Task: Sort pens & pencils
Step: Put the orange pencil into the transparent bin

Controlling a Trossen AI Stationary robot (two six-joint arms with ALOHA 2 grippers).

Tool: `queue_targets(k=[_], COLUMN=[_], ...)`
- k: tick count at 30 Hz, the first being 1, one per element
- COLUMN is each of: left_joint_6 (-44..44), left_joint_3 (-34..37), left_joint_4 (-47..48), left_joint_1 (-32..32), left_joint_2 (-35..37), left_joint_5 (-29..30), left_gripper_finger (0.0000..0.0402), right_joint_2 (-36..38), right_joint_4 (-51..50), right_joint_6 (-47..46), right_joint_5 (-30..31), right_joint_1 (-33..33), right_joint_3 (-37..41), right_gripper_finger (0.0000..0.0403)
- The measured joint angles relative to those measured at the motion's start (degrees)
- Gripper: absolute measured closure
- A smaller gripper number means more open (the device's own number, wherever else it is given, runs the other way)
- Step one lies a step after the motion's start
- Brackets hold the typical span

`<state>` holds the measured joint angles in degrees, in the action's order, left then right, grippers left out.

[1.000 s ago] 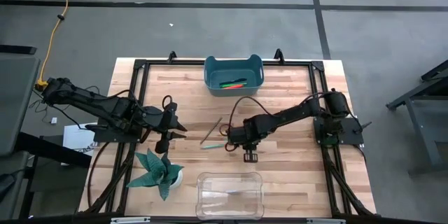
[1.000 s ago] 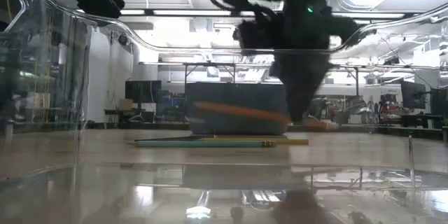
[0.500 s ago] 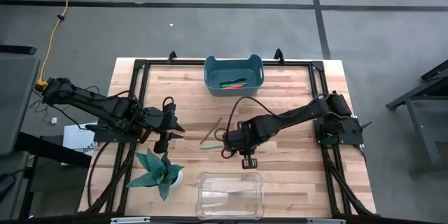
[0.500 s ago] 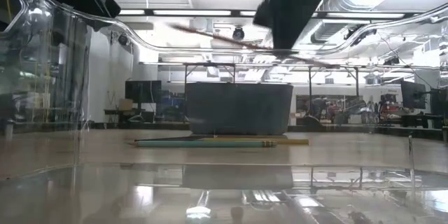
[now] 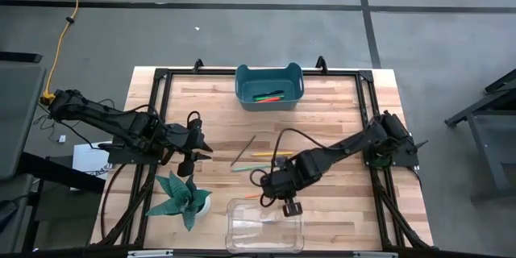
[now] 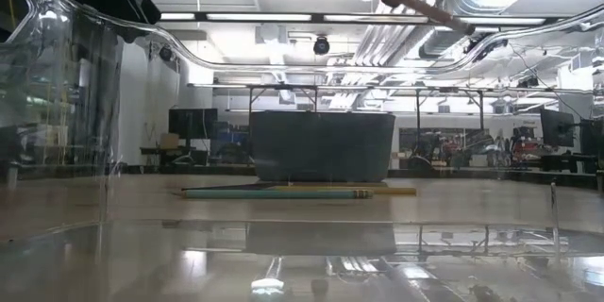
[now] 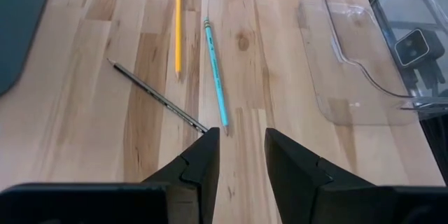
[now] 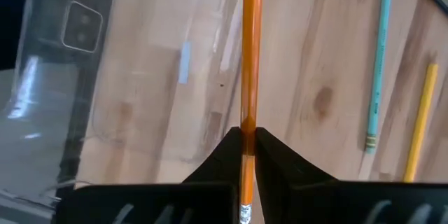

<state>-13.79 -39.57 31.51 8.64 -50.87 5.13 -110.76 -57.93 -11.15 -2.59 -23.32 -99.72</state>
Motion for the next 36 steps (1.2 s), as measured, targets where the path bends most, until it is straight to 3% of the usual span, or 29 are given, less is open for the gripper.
queue_targets(k=[20,36], left_joint_6=[-0.5,-0.1], left_joint_3=[0.0,0.0], left_joint_4=[2.4,4.3], left_joint_1=[0.0,0.0], left_joint_2=[0.0,0.0], left_joint_5=[-0.5,-1.0], left_gripper_finger=[0.0298,0.0298], right_joint_2=[-0.7,-4.0], right_joint_4=[6.7,11.3], right_joint_6=[-4.4,-7.0], right_joint_5=[-2.7,-12.7], right_joint_1=[-4.5,-5.3], right_joint_3=[0.0,-0.1], right_gripper_finger=[0.0395,0.0384])
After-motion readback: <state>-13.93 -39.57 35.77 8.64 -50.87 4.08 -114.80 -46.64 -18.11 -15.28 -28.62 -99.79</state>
